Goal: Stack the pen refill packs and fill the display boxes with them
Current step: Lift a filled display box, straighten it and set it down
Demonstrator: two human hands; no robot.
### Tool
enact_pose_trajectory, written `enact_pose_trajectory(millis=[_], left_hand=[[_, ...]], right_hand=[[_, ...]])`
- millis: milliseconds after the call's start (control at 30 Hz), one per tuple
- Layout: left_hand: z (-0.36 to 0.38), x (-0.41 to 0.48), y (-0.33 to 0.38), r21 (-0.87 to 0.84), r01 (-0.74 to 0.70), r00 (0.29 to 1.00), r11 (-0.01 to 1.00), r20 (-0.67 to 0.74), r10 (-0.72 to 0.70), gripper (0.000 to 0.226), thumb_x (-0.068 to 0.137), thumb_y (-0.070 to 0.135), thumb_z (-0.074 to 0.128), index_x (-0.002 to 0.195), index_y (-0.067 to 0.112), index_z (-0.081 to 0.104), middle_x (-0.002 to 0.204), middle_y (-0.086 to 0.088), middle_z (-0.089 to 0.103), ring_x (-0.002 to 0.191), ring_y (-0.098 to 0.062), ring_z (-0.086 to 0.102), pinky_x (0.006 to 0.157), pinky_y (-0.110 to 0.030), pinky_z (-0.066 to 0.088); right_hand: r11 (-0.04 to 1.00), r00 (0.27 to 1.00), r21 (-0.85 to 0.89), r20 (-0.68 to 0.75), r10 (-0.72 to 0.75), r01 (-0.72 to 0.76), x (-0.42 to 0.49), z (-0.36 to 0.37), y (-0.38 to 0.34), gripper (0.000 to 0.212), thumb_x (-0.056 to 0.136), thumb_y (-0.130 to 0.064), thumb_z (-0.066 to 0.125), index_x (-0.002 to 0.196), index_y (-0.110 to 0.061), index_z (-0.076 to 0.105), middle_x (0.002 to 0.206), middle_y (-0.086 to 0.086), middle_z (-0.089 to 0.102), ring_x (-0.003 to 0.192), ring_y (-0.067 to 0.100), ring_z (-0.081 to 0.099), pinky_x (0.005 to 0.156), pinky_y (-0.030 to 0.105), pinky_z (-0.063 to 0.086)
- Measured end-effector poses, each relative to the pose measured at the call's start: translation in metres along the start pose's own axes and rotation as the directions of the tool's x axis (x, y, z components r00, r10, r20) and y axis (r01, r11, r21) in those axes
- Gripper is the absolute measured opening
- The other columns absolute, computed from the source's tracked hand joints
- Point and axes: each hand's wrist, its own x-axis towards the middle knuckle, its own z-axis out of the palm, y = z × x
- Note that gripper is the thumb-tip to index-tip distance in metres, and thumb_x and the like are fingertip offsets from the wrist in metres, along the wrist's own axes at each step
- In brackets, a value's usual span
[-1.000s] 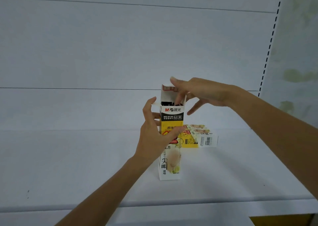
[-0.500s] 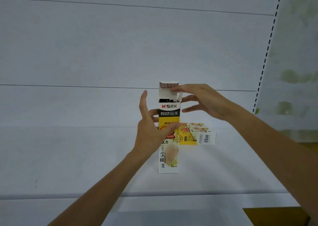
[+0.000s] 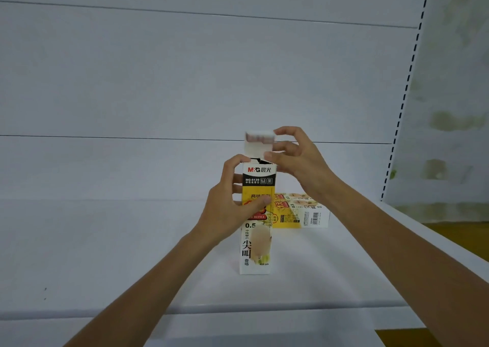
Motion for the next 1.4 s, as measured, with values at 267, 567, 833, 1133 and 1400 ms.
enact_pose_trajectory(millis=[267,567,833,1133,1400], left_hand=[[-0.001,-0.008,-0.010,-0.017,0.073,0.996,0.997,0.056,-0.072,0.064,0.080,0.033,0.066,0.118,0.056,0.019,0.092,0.025,0.057,0.076,0.006,0.062,0.058,-0.006,0.048],[0.014,-0.031,-0.036,-0.115,0.278,0.952,0.954,0.167,-0.258,0.025,0.085,0.024,0.062,0.102,0.036,0.048,0.088,0.029,0.059,0.067,0.019,0.059,0.052,-0.004,0.044],[0.010,-0.033,-0.038,-0.063,0.305,0.932,0.950,0.226,-0.284,0.039,0.078,0.032,0.069,0.109,0.035,0.046,0.094,0.022,0.062,0.072,0.004,0.065,0.060,-0.013,0.053],[-0.024,-0.004,0.004,-0.107,0.056,0.991,0.993,0.125,-0.042,0.075,0.067,0.047,0.069,0.117,0.065,0.016,0.115,0.006,0.057,0.106,-0.010,0.059,0.078,-0.019,0.049],[-0.030,-0.002,-0.005,-0.086,0.066,0.982,0.994,-0.174,-0.080,0.034,0.081,0.026,0.069,0.108,0.031,0.048,0.098,0.006,0.060,0.088,-0.011,0.065,0.070,-0.030,0.059]], right_hand=[[0.987,0.987,-0.135,0.145,-0.070,0.090,-0.006,0.001,-0.008,0.017,0.083,-0.021,0.059,0.097,-0.021,0.069,0.099,-0.002,0.070,0.098,0.014,0.064,0.087,0.030,0.052],[0.938,0.988,-0.325,0.128,-0.083,0.121,-0.011,0.000,-0.013,0.008,0.085,-0.022,0.064,0.087,-0.025,0.071,0.096,-0.010,0.070,0.099,0.005,0.060,0.096,0.035,0.044],[0.822,0.965,-0.507,0.178,-0.193,0.258,-0.019,0.000,-0.002,0.024,0.078,-0.032,0.070,0.101,-0.034,0.065,0.106,-0.024,0.058,0.103,-0.002,0.055,0.081,0.014,0.049],[0.869,0.972,-0.440,0.163,-0.171,0.227,-0.034,0.005,0.004,0.046,0.080,-0.021,0.070,0.114,-0.046,0.051,0.117,-0.017,0.049,0.110,-0.004,0.048,0.082,0.015,0.051],[0.844,0.947,-0.467,0.038,0.318,-0.265,-0.098,0.018,0.083,0.084,0.065,-0.043,0.080,0.135,-0.036,0.034,0.121,-0.016,0.053,0.101,0.002,0.056,0.088,0.025,0.049]])
